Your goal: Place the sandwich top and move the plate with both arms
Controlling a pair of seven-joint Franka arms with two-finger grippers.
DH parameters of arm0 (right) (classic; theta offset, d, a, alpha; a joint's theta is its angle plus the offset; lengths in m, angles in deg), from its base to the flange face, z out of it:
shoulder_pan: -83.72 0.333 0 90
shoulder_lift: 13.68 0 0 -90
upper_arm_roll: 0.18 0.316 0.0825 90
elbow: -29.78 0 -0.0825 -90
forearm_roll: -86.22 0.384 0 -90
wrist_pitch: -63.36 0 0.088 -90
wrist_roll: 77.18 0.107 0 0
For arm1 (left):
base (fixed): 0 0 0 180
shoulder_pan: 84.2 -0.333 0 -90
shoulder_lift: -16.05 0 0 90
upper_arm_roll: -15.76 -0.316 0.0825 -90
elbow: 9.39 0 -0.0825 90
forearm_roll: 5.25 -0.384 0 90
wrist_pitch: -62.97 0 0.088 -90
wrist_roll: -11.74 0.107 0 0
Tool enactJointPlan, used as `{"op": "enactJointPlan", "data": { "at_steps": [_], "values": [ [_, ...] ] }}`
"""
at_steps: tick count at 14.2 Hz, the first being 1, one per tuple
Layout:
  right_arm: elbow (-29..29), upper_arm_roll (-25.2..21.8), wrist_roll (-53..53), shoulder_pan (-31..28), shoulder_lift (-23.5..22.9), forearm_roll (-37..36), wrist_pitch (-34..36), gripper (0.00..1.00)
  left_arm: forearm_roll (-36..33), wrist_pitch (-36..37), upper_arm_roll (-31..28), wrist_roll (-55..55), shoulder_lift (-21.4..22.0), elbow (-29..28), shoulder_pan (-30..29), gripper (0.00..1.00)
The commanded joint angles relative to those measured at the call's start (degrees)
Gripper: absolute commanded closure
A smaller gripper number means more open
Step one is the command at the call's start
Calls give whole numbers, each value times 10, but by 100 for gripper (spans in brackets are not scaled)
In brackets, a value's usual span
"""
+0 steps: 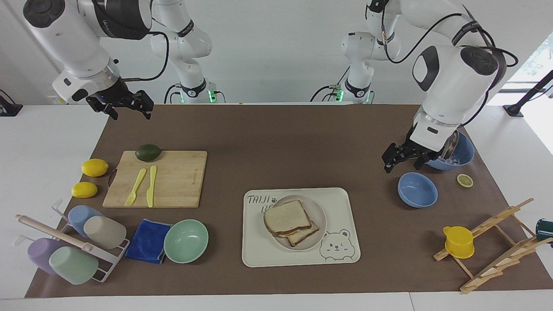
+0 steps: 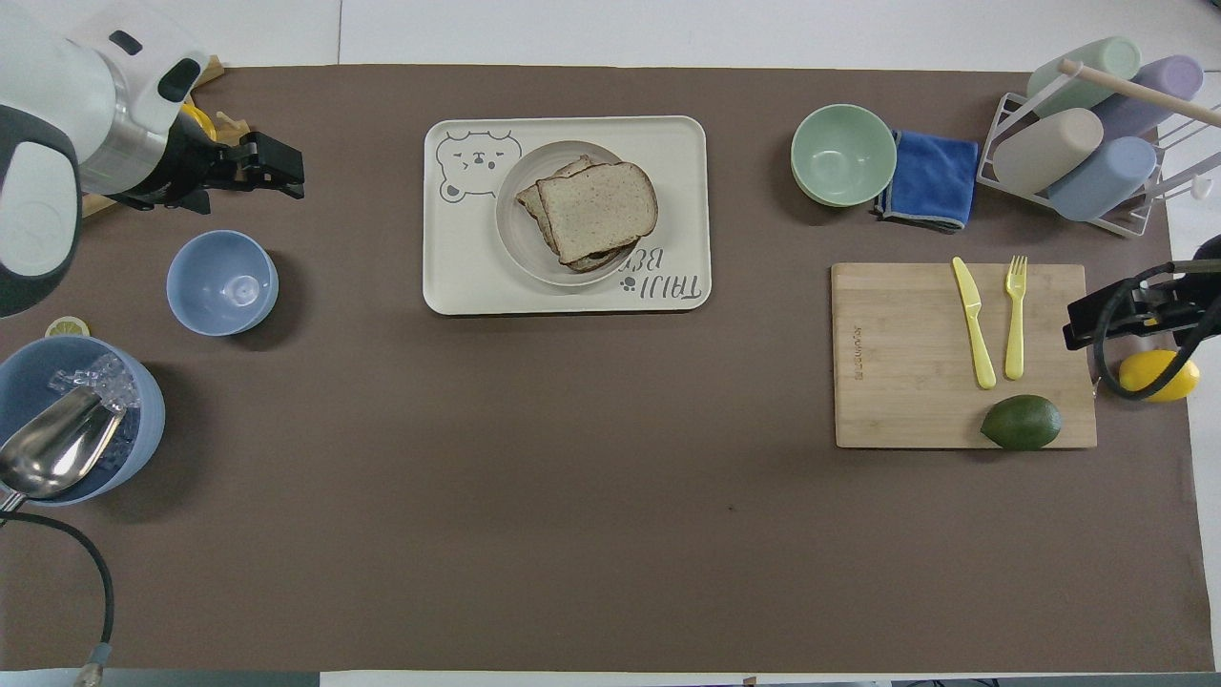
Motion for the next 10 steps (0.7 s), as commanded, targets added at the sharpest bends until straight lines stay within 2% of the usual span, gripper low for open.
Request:
{"op": "enactJointPlan", "data": {
  "at_steps": [1, 4, 6, 8, 10],
  "values": [
    [-4, 5, -16, -4, 7, -6, -5, 0, -15, 73, 2, 6, 56, -20, -6, 0],
    [-4, 5, -16, -4, 7, -7, -4, 0, -18, 125, 2, 12, 83, -22, -6, 0],
    [-4, 5, -16, -4, 8, -7, -5, 0, -41, 135, 7, 44, 102, -38, -9, 0],
    [-4, 5, -16, -4, 8, -7, -5, 0, -41, 127, 15, 77, 145, -91, -26, 0],
    [-5, 5, -16, -4, 8, -7, -3, 0, -40, 131, 42, 81, 168, -124, -55, 0]
  ]
}}
